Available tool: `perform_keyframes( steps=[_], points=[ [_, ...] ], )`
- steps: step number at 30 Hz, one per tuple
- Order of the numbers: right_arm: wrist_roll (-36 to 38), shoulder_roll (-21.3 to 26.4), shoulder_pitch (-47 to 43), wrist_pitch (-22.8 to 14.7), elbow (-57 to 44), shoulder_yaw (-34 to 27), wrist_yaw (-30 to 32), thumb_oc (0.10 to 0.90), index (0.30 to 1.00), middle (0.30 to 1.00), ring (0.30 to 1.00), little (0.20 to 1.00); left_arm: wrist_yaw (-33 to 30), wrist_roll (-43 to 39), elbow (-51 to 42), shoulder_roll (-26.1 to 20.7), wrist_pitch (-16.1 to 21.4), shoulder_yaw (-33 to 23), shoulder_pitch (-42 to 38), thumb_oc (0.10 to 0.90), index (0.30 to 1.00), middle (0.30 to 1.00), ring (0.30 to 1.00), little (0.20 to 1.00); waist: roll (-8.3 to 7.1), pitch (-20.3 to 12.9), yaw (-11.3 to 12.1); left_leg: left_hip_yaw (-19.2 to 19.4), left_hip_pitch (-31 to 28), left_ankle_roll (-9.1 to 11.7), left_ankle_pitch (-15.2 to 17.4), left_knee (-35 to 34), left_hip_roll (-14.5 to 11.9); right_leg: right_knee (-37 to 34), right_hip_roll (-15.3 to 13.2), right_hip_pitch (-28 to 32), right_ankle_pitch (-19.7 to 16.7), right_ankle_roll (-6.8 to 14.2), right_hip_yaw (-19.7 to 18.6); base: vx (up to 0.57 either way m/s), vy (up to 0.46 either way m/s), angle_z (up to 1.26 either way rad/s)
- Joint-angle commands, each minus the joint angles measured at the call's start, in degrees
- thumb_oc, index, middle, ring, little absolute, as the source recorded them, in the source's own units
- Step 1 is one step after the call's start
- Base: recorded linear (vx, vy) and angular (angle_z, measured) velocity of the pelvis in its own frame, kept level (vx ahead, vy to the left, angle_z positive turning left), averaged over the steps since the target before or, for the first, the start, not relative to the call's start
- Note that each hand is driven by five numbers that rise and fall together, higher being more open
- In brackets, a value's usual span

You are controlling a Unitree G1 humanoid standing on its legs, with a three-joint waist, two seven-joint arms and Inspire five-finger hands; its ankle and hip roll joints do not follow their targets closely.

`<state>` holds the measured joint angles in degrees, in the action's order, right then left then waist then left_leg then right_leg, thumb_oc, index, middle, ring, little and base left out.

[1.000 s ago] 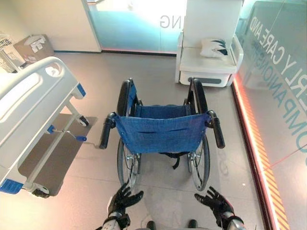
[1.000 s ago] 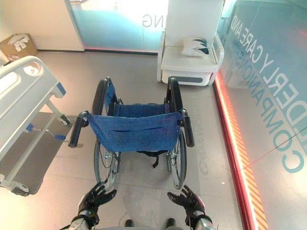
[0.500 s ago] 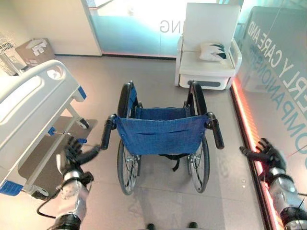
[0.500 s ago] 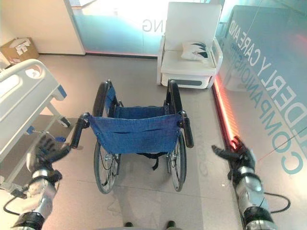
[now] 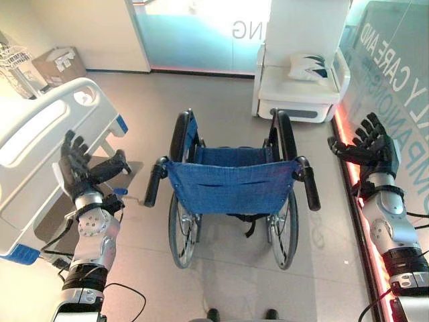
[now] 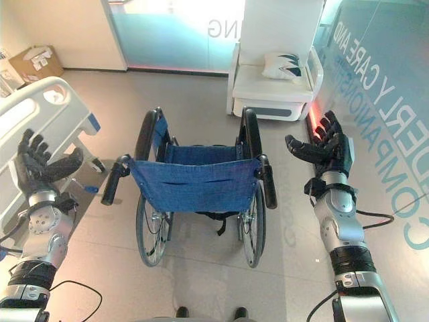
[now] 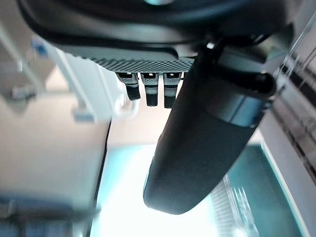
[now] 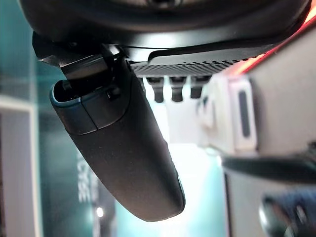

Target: Push the wheelchair next to the bed

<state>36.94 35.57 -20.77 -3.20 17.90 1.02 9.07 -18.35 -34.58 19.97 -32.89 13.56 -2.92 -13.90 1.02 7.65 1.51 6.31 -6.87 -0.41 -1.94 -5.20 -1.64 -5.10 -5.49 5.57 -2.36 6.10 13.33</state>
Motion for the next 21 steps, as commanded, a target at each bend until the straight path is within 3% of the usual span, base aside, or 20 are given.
perform_keyframes(
  steps=[1,7,10,16,21],
  points=[
    [-5.58,4.51,-3.92,-1.38,-6.49,1.22,-5.55,0.800,0.900,0.900,0.900,0.900,9.41,-2.37,-7.73,-3.37,1.63,0.31,-3.69,0.800,0.900,0.900,0.900,0.900,-1.24,-2.86,-0.25,-0.29,0.84,0.41,3.60,0.27,1.48,3.06,-0.35,0.00,3.80,-0.21,1.28,0.00,0.000,0.00],
    [-8.41,4.10,-1.45,1.04,-9.92,1.36,-6.95,0.800,0.900,0.900,0.900,0.900,12.86,-2.53,-11.56,-2.83,-1.60,0.62,-1.02,0.800,0.900,0.900,0.900,0.900,-1.55,-2.72,-0.16,0.06,0.93,0.23,3.47,0.21,1.27,3.06,-0.27,-0.22,3.53,0.08,1.19,0.00,0.000,0.00],
    [-9.48,4.38,0.57,2.65,-11.93,0.54,-7.85,0.800,0.900,0.900,0.900,0.900,16.27,-1.94,-12.75,-3.80,-6.02,0.33,0.65,0.800,0.900,0.900,0.900,0.900,-1.68,-2.37,-0.20,0.38,1.15,0.03,3.40,0.40,1.22,3.50,-0.25,-0.71,3.43,0.34,1.05,-0.01,-0.013,-0.02],
    [-10.94,5.76,4.55,4.71,-14.96,-1.44,-9.18,0.800,0.900,0.900,0.900,0.900,19.96,1.90,-14.23,-6.91,-10.27,-0.49,3.84,0.800,0.900,0.900,0.900,0.900,-1.56,-1.85,-0.29,0.71,1.40,-0.27,3.31,0.64,1.25,3.87,-0.15,-1.12,3.34,0.60,0.70,0.00,0.000,0.01],
    [-13.52,7.45,7.08,7.05,-16.07,-2.52,-9.50,0.800,0.900,0.900,0.900,0.900,19.31,6.73,-14.34,-9.96,-13.16,-1.18,5.26,0.800,0.900,0.900,0.900,0.900,-1.54,-1.58,-0.40,0.96,1.53,-0.41,3.20,0.71,1.31,4.07,0.00,-1.45,3.15,0.84,0.53,0.00,0.000,0.00]
  ],
)
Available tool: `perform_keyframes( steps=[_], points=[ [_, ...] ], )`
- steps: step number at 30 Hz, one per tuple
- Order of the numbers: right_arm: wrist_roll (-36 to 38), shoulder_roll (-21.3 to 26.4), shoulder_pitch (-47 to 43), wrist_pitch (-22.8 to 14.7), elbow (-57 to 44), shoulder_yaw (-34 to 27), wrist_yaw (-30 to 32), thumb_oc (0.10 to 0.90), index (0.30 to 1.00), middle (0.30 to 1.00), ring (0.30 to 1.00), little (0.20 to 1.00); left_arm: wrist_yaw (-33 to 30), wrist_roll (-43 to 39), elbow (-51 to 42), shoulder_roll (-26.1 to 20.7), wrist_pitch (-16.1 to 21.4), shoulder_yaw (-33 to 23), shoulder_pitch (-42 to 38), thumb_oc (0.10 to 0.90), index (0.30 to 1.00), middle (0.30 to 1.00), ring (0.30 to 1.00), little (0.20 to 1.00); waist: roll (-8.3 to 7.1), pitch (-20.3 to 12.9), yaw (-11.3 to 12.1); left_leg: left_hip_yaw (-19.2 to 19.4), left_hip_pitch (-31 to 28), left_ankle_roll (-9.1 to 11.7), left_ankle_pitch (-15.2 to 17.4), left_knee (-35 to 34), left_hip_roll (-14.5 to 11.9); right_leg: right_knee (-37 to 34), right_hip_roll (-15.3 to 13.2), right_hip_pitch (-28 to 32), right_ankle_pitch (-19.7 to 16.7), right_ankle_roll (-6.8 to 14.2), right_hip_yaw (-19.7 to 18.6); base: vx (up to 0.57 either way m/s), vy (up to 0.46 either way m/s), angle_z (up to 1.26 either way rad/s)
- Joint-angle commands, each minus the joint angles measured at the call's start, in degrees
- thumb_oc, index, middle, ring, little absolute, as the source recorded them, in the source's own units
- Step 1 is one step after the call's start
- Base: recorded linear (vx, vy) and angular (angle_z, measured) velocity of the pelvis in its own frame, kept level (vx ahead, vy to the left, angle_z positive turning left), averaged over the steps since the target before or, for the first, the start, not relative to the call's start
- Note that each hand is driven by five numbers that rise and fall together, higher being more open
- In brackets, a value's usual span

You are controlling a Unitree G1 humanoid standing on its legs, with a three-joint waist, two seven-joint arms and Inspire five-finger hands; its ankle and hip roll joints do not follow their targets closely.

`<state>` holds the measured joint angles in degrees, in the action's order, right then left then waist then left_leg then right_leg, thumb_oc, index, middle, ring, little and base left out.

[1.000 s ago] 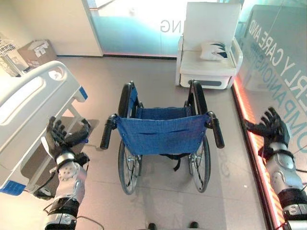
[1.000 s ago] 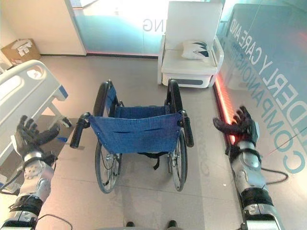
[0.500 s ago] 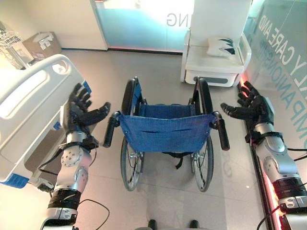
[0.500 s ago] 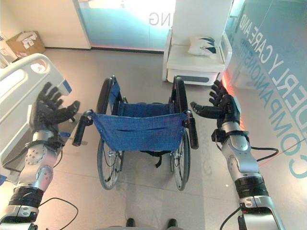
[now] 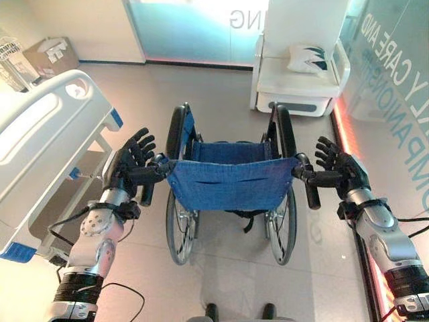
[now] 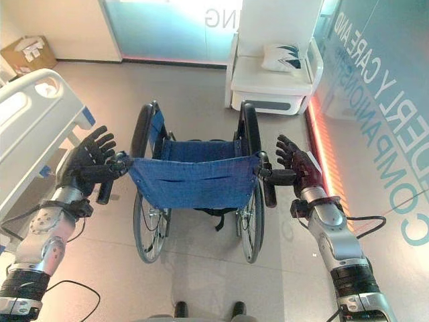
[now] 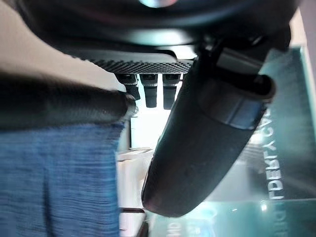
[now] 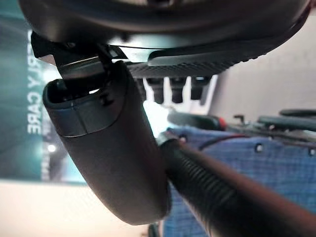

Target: Push the wheelchair next to the bed

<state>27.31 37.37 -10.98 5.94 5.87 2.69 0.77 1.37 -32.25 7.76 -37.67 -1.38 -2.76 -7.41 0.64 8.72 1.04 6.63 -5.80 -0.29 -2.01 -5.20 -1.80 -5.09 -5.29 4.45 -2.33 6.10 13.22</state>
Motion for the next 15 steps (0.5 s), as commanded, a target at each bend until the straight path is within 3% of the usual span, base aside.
perform_keyframes(
  steps=[1,8,15],
  points=[
    [-4.64,5.86,-2.64,-1.60,-4.06,-4.07,-1.06,0.800,0.900,0.900,0.900,0.900,-1.02,5.79,-1.76,-5.69,1.95,-1.32,-1.23,0.800,0.900,0.900,0.900,0.900,-1.17,-2.64,0.08,0.69,0.49,-0.54,3.25,0.76,1.49,4.12,-0.16,-0.39,3.12,0.86,0.62,0.00,0.000,0.00],
    [-8.62,7.17,-4.14,1.13,-2.42,-2.13,0.01,0.800,0.900,0.900,0.900,0.900,-4.42,12.32,1.26,-7.99,2.62,-0.37,-2.78,0.800,0.900,0.900,0.900,0.900,-1.40,-2.43,0.05,0.87,0.68,-0.69,3.24,0.99,1.58,4.45,-0.02,-0.76,3.03,0.90,0.36,0.00,0.000,0.00],
    [-12.52,8.02,-7.23,5.03,-0.96,1.59,0.85,0.800,0.900,0.900,0.900,0.900,-7.57,21.19,2.56,-11.07,0.64,1.70,-5.49,0.800,0.900,0.900,0.900,0.900,-1.58,-2.17,0.32,0.92,0.83,-0.69,3.21,1.28,1.66,4.73,0.22,-0.89,3.06,0.82,0.04,0.00,-0.001,0.00]
  ],
)
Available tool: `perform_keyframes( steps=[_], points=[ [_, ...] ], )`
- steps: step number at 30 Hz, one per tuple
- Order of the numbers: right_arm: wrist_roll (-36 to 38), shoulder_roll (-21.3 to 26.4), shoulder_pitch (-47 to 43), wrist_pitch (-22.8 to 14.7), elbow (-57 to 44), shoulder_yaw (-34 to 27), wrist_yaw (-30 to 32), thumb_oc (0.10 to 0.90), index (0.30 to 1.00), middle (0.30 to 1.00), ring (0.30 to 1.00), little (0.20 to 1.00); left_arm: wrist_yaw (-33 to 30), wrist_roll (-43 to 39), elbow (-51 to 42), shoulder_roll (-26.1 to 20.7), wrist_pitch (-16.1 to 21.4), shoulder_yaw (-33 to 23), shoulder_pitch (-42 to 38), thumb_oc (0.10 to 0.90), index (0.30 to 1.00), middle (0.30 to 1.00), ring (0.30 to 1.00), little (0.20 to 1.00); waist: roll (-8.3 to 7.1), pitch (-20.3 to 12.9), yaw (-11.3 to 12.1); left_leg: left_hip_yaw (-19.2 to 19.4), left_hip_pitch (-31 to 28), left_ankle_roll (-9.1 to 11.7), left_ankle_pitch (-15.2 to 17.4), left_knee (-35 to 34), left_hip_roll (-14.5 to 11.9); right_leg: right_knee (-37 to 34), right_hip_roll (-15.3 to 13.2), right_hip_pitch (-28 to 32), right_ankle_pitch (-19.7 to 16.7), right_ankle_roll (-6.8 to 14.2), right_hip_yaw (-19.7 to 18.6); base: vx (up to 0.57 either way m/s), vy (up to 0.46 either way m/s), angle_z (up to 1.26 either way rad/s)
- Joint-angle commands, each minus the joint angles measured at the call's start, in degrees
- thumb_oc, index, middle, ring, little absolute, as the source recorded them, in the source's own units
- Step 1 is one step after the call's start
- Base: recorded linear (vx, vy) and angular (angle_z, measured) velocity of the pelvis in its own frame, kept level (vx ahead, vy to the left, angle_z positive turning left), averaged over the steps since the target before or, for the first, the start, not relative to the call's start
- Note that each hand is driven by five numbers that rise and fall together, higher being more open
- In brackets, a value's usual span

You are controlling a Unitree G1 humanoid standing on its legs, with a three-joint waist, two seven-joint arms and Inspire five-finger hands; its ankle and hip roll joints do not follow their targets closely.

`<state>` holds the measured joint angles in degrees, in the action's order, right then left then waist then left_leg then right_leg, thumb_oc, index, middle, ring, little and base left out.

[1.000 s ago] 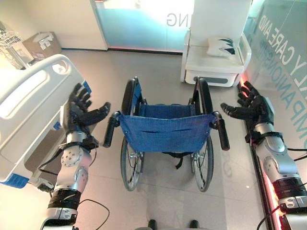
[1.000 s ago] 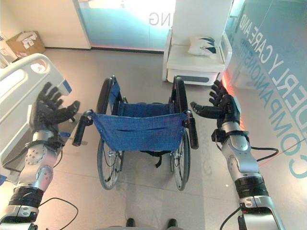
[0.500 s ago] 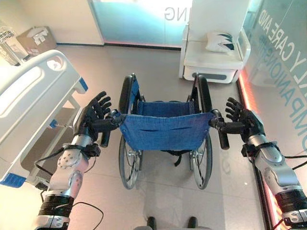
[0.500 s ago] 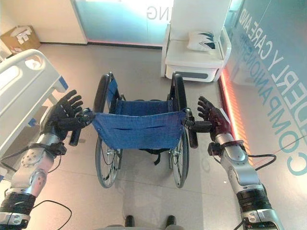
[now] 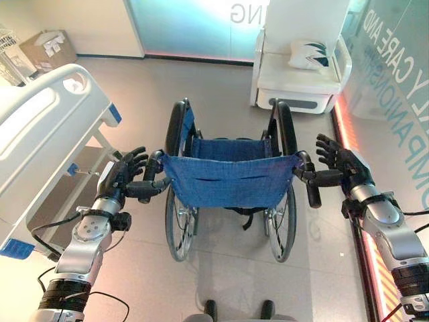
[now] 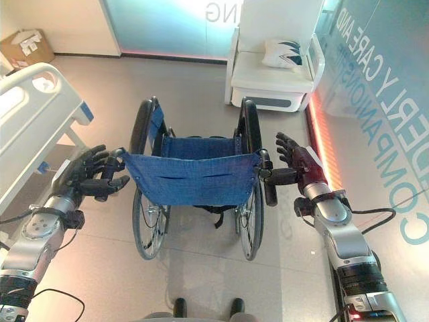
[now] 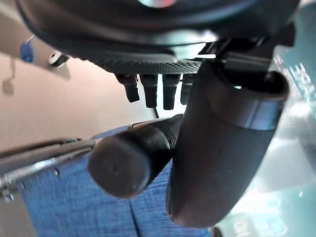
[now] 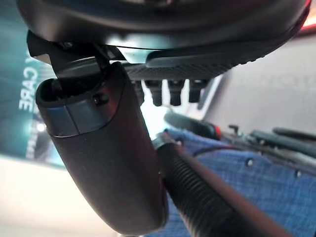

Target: Push the wheelchair next to the bed

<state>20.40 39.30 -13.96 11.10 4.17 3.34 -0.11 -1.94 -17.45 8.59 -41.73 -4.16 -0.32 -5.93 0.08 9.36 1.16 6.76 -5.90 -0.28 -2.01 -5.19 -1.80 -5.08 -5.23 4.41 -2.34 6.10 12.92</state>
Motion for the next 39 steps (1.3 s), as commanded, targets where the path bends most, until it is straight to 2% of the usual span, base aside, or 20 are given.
perform_keyframes(
  steps=[1,5,7,10,11,15,16,19,20,21,23,24,29,37,38,39],
  points=[
    [-6.20,6.12,-4.45,0.26,0.88,1.14,2.04,0.800,0.900,0.900,0.900,0.900,-4.59,7.40,1.91,-7.27,3.25,-0.46,-7.14,0.800,0.900,0.900,0.900,0.900,-1.03,-2.76,0.20,0.79,0.93,-0.70,3.23,1.30,1.68,4.77,0.18,-0.87,3.09,0.81,0.28,0.00,0.000,0.00],
    [-11.27,6.96,-5.98,4.60,2.18,2.65,3.53,0.800,0.900,0.900,0.900,0.900,-4.03,7.35,2.92,-8.33,2.15,1.25,-8.55,0.800,0.900,0.900,0.900,0.900,-1.09,-2.58,0.12,0.82,0.90,-0.72,3.26,1.38,1.73,4.80,0.29,-0.87,3.04,0.81,0.05,0.00,0.000,0.00],
    [-15.14,7.33,-7.35,6.39,3.65,3.70,6.72,0.800,0.900,0.900,0.900,0.900,-4.27,6.18,3.46,-8.19,0.91,2.59,-10.07,0.800,0.900,0.900,0.900,0.900,-1.07,-2.45,0.11,0.85,0.85,-0.75,3.28,1.42,1.73,4.83,0.37,-0.81,3.00,0.82,-0.06,0.00,0.000,0.00],
    [-16.04,7.28,-8.99,8.23,4.77,4.61,9.70,0.800,0.900,0.900,0.900,0.900,-4.42,5.49,4.48,-7.96,-0.31,3.85,-11.52,0.800,0.900,0.900,0.900,0.900,-1.03,-2.41,0.08,0.90,0.78,-0.77,3.31,1.38,1.75,4.90,0.46,-0.84,3.03,0.85,-0.26,0.00,0.000,0.00],
    [-14.97,6.95,-10.29,10.37,5.71,5.51,11.39,0.800,0.900,0.900,0.900,0.900,-4.86,5.67,5.73,-7.56,-1.02,5.13,-12.72,0.800,0.900,0.900,0.900,0.900,-1.00,-2.29,0.03,0.91,0.73,-0.84,3.40,1.46,1.83,4.97,0.53,-0.83,3.05,0.81,-0.41,0.00,0.000,0.00],
    [-13.33,6.19,-12.68,14.27,6.86,7.26,11.04,0.800,0.900,0.900,0.900,0.900,-5.56,5.56,7.43,-6.91,-2.92,7.01,-15.07,0.800,0.900,0.900,0.900,0.900,-0.98,-2.12,-0.06,0.93,0.70,-0.90,3.51,1.57,1.92,5.09,0.65,-0.92,3.05,0.74,-0.61,0.00,0.000,0.00],
    [-12.20,5.77,-14.18,16.45,7.73,8.62,9.71,0.800,0.900,0.900,0.900,0.900,-5.68,5.75,8.69,-6.79,-3.83,7.89,-16.26,0.800,0.900,0.900,0.900,0.900,-0.97,-2.03,-0.05,1.05,0.76,-0.91,3.58,1.78,1.92,5.15,0.64,-0.92,3.06,0.66,-0.65,0.00,0.000,0.00],
    [-11.03,5.32,-15.69,19.34,9.28,10.18,7.80,0.800,0.900,0.900,0.900,0.900,-5.57,5.97,10.13,-6.94,-5.04,8.87,-17.58,0.800,0.900,0.900,0.900,0.900,-1.03,-1.97,0.00,1.21,0.95,-0.93,3.66,2.12,1.95,5.24,0.60,-0.98,3.08,0.55,-0.63,0.00,0.000,0.00],
    [-10.85,5.02,-16.83,21.78,10.64,11.40,5.88,0.800,0.900,0.900,0.900,0.900,-5.30,6.08,11.35,-6.68,-6.02,9.58,-18.61,0.800,0.900,0.900,0.900,0.900,-1.08,-1.98,0.02,1.28,1.04,-0.93,3.71,2.32,1.97,5.32,0.60,-1.03,3.07,0.52,-0.65,0.00,0.000,0.00],
    [-10.98,4.99,-17.03,22.12,10.84,11.54,5.45,0.800,0.900,0.900,0.900,0.900,-5.22,6.12,11.54,-6.66,-6.23,9.67,-18.79,0.800,0.900,0.900,0.900,0.900,-1.07,-1.96,0.01,1.29,1.05,-0.93,3.72,2.35,1.97,5.34,0.60,-1.04,3.07,0.52,-0.66,0.00,0.000,0.00],
    [-9.68,5.40,-18.74,25.85,13.34,13.65,1.98,0.800,0.900,0.900,0.900,0.900,-4.46,6.09,12.79,-7.23,-8.16,10.90,-20.26,0.800,0.900,0.900,0.900,0.900,-1.27,-1.84,0.14,1.54,1.19,-0.85,3.72,2.68,1.90,5.50,0.50,-1.04,3.03,0.51,-0.49,0.00,0.000,0.00],
    [-9.64,5.41,-18.81,25.94,13.52,13.74,1.85,0.800,0.900,0.900,0.900,0.900,-4.42,6.12,12.90,-7.28,-8.17,10.93,-20.34,0.800,0.900,0.900,0.900,0.900,-1.29,-1.82,0.15,1.54,1.21,-0.85,3.72,2.70,1.90,5.51,0.50,-1.04,3.04,0.50,-0.49,0.00,0.000,0.00],
    [-7.53,6.77,-20.93,31.80,18.85,16.73,-7.04,0.800,0.900,0.900,0.900,0.900,-3.69,6.82,16.13,-8.89,-9.15,12.43,-22.32,0.800,0.900,0.900,0.900,0.900,-1.88,-1.79,0.52,1.54,1.25,-0.80,3.69,2.91,1.93,5.53,0.52,-0.88,2.90,0.42,-0.24,0.00,0.000,0.00],
    [-13.41,9.89,-25.34,33.17,25.35,21.82,-23.08,0.800,0.900,0.900,0.900,0.900,-3.78,7.49,19.78,-11.25,-10.37,14.27,-24.71,0.800,0.900,0.900,0.900,0.900,-2.57,-2.32,1.30,1.11,1.21,-0.70,3.52,2.79,2.04,5.39,0.47,-0.56,2.90,0.43,0.29,0.00,0.000,0.00],
    [-15.80,10.20,-26.01,32.52,26.74,22.72,-27.34,0.800,0.900,0.900,0.900,0.900,-3.73,7.14,20.37,-11.52,-10.45,14.60,-25.20,0.800,0.900,0.900,0.900,0.900,-2.69,-2.48,1.47,0.82,1.19,-0.71,3.44,2.69,2.11,5.29,0.51,-0.48,2.89,0.43,0.29,0.00,0.000,0.00],
    [-15.92,10.26,-26.17,32.37,26.92,22.87,-27.67,0.800,0.900,0.900,0.900,0.900,-3.69,7.07,20.41,-11.56,-10.49,14.66,-25.31,0.800,0.900,0.900,0.900,0.900,-2.71,-2.48,1.50,0.80,1.19,-0.70,3.42,2.67,2.11,5.27,0.50,-0.46,2.88,0.44,0.32,0.00,0.000,0.00]
  ],
)
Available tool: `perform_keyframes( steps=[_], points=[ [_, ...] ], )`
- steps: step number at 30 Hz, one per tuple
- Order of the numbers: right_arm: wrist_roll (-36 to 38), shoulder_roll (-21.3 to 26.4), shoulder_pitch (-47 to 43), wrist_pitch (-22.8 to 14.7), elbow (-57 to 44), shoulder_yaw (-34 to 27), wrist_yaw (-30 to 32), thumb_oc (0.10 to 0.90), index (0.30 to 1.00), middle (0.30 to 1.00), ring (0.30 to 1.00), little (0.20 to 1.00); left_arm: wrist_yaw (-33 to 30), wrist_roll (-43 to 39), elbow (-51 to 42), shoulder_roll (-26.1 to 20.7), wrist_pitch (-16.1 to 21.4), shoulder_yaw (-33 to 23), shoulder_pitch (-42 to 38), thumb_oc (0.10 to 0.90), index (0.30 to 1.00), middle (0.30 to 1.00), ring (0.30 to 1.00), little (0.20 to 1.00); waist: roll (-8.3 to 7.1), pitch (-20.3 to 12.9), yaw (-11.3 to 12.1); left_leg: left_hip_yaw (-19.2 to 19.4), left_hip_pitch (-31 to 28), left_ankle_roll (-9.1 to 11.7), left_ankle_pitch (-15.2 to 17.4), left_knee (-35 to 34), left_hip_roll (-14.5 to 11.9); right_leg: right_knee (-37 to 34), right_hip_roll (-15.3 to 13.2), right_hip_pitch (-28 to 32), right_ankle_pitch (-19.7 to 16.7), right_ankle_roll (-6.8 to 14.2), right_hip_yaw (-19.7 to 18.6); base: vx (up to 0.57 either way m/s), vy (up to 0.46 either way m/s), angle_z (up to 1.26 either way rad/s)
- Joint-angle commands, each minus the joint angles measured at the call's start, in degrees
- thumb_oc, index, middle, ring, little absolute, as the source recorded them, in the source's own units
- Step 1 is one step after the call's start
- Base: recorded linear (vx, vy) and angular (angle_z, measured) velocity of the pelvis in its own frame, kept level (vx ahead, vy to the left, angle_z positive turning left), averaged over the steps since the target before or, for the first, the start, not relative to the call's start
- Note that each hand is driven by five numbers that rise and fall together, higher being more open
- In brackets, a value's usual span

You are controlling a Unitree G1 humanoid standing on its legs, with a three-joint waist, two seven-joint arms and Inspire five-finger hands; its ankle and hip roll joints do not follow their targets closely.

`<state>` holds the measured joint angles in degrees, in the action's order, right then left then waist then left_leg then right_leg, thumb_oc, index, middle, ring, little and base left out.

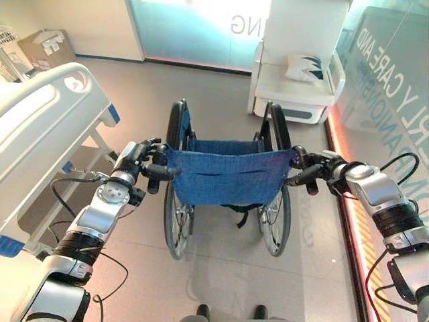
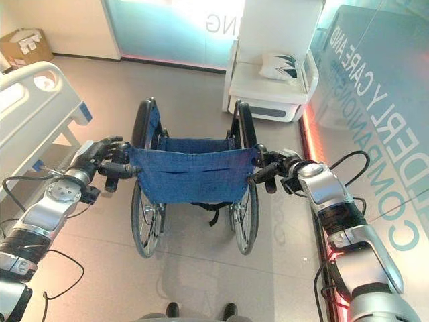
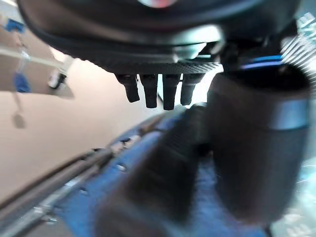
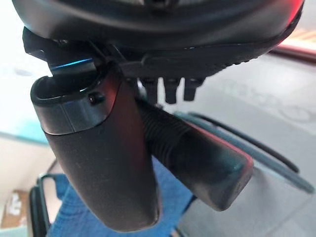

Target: Push the wheelchair next to the bed

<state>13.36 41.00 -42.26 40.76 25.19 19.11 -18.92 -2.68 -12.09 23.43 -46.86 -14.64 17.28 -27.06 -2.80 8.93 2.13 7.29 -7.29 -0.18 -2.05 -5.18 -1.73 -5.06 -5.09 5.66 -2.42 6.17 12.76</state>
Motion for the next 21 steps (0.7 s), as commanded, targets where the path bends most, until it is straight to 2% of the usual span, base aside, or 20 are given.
perform_keyframes(
  steps=[1,3,5,10,11,14,18,21],
  points=[
    [-9.95,8.83,1.54,2.78,6.42,8.06,-11.50,0.800,0.900,0.900,0.900,0.900,-2.70,1.56,5.78,-6.66,-0.33,-2.67,-4.67,0.800,0.900,0.900,0.900,0.900,0.07,-2.06,0.72,0.15,2.56,-0.75,3.39,2.59,2.02,5.17,0.33,-1.62,2.92,0.37,0.67,0.00,0.000,0.00],
    [-11.43,9.03,1.20,3.06,6.89,8.83,-12.43,0.800,0.900,0.900,0.900,0.900,-2.67,2.11,5.86,-7.03,-0.76,-2.30,-5.01,0.800,0.900,0.900,0.900,0.900,0.01,-2.09,0.87,0.00,2.50,-0.75,3.32,2.49,2.03,5.13,0.32,-1.52,2.92,0.34,0.81,0.00,-0.015,0.04],
    [-10.35,9.14,0.68,2.66,8.31,9.60,-10.68,0.800,0.900,0.900,0.900,0.900,-2.47,2.82,6.06,-7.54,-1.65,-1.57,-5.54,0.800,0.900,0.900,0.900,0.900,-0.05,-2.13,1.17,-0.42,2.46,-0.83,3.27,2.43,2.12,5.07,0.34,-1.36,2.95,0.35,0.90,0.00,-0.011,0.02],
    [-2.99,8.86,-2.56,2.32,10.11,10.25,-2.27,0.800,0.900,0.900,0.900,0.900,-0.72,5.11,8.06,-7.40,-4.95,0.28,-7.37,0.800,0.900,0.900,0.900,0.900,-0.03,-2.18,1.49,-0.94,2.33,-0.80,3.37,2.47,2.17,4.91,0.38,-1.02,3.05,0.31,0.98,0.00,0.000,0.00],
    [1.84,8.69,-3.80,1.95,10.02,10.19,3.18,0.800,0.900,0.900,0.900,0.900,0.51,7.03,9.25,-7.52,-6.62,1.28,-8.31,0.800,0.900,0.900,0.900,0.900,0.09,-2.19,1.49,-1.09,2.35,-0.75,3.38,2.51,2.22,4.87,0.39,-0.94,3.07,0.29,0.95,0.00,0.000,0.00],
    [7.47,8.48,-5.56,1.53,8.74,9.53,9.68,0.800,0.900,0.900,0.900,0.900,2.32,8.69,10.36,-7.83,-8.95,2.64,-9.82,0.800,0.900,0.900,0.900,0.900,0.33,-2.10,1.34,-1.36,2.36,-0.68,3.55,2.72,2.36,4.98,0.45,-0.89,3.21,0.27,0.75,0.00,0.000,0.00],
    [9.33,7.65,-6.89,3.24,6.83,9.29,13.17,0.800,0.900,0.900,0.900,0.900,4.59,11.76,10.66,-7.61,-9.03,4.82,-12.18,0.800,0.900,0.900,0.900,0.900,0.65,-1.84,1.06,-1.45,2.42,-0.72,3.74,2.93,2.49,5.13,0.43,-0.95,3.31,0.14,0.67,0.00,0.000,0.00],
    [8.75,7.21,-7.64,4.12,6.95,9.55,13.24,0.800,0.900,0.900,0.900,0.900,6.87,14.88,10.67,-7.70,-9.03,7.20,-14.30,0.800,0.900,0.900,0.900,0.900,0.87,-1.79,0.86,-1.46,2.43,-0.74,3.75,2.94,2.57,5.06,0.48,-0.92,3.27,0.01,0.60,0.00,0.000,0.00]
  ],
)
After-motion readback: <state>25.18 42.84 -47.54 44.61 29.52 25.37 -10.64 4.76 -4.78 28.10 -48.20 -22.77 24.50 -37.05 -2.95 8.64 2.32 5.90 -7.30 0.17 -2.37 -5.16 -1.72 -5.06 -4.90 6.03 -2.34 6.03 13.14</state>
